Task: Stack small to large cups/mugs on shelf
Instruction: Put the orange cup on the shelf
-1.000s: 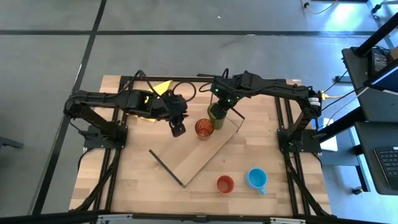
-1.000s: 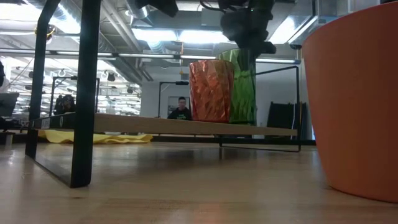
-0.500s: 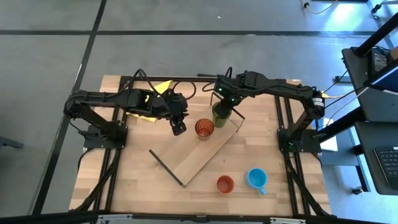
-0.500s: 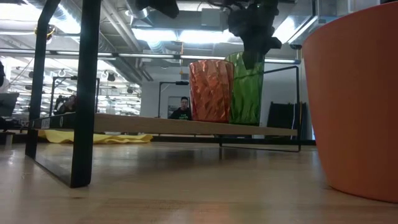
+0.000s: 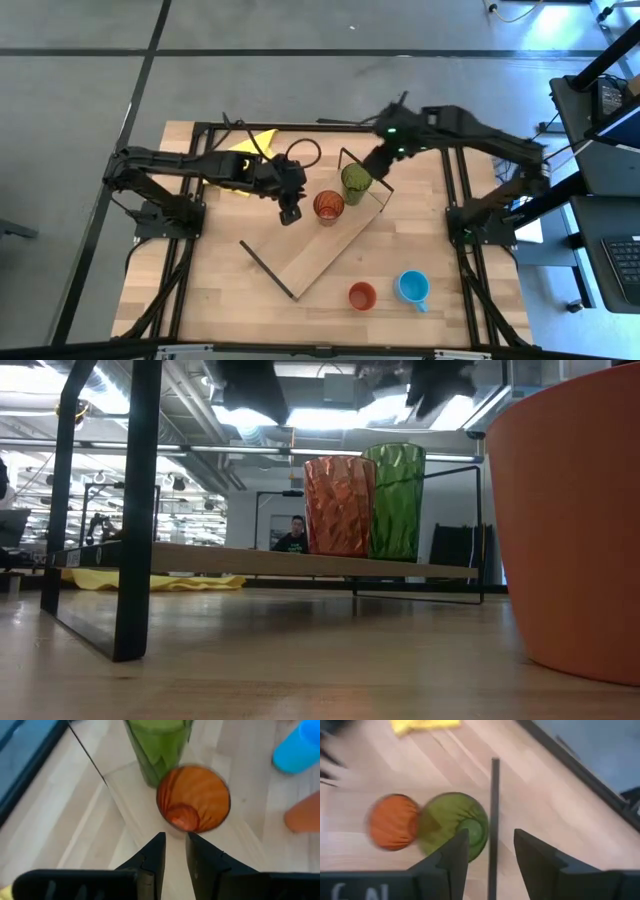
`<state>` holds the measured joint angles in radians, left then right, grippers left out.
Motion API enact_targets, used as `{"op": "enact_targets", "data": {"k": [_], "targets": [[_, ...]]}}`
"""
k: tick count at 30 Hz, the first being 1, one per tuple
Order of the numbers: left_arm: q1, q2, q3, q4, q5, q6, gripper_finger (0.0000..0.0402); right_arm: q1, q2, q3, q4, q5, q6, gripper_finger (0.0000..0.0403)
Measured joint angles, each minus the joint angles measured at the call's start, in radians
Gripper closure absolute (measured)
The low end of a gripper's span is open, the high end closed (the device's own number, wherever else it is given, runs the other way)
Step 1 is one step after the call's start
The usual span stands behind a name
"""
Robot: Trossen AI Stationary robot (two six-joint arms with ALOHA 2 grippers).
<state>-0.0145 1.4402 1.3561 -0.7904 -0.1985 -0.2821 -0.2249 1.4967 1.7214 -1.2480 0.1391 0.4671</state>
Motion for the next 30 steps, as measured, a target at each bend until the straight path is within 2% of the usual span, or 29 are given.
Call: {"op": "enact_targets", "data": {"k": [4, 8, 11, 18, 21, 24, 27, 30], "targets": [[-0.023, 0.0, -0.026, 0.007, 0.003, 0.001, 0.0332, 0.101, -0.098, 0.002, -0.029, 0.002, 0.037, 0.0245], [-0.057, 0.0, -0.027, 0.022, 0.003, 0.001, 0.0332, 0.288, -0.148, 0.002, -0.163, 0.008, 0.142, 0.0246], [-0.082, 0.0, -0.027, 0.038, 0.003, -0.001, 0.0332, 0.451, -0.152, 0.001, -0.333, 0.032, 0.34, 0.0246], [-0.122, 0.0, -0.027, 0.045, 0.002, -0.02, 0.0332, 0.761, -0.173, -0.144, -0.31, 0.096, 0.813, 0.0246], [-0.145, 0.0, -0.027, 0.046, 0.012, -0.023, 0.0332, 0.863, -0.172, -0.242, -0.228, 0.095, 0.98, 0.0246], [-0.177, 0.0, -0.028, 0.047, 0.029, -0.032, 0.0332, 0.942, -0.17, -0.334, -0.056, 0.104, 1.101, 0.0246], [-0.213, 0.0, -0.028, 0.057, 0.027, -0.049, 0.0332, 0.977, -0.145, -0.406, 0.097, 0.144, 1.162, 0.0246], [-0.243, 0.0, -0.028, 0.063, 0.011, -0.052, 0.0332, 0.968, -0.084, -0.447, 0.226, 0.147, 1.153, 0.0246]]}}
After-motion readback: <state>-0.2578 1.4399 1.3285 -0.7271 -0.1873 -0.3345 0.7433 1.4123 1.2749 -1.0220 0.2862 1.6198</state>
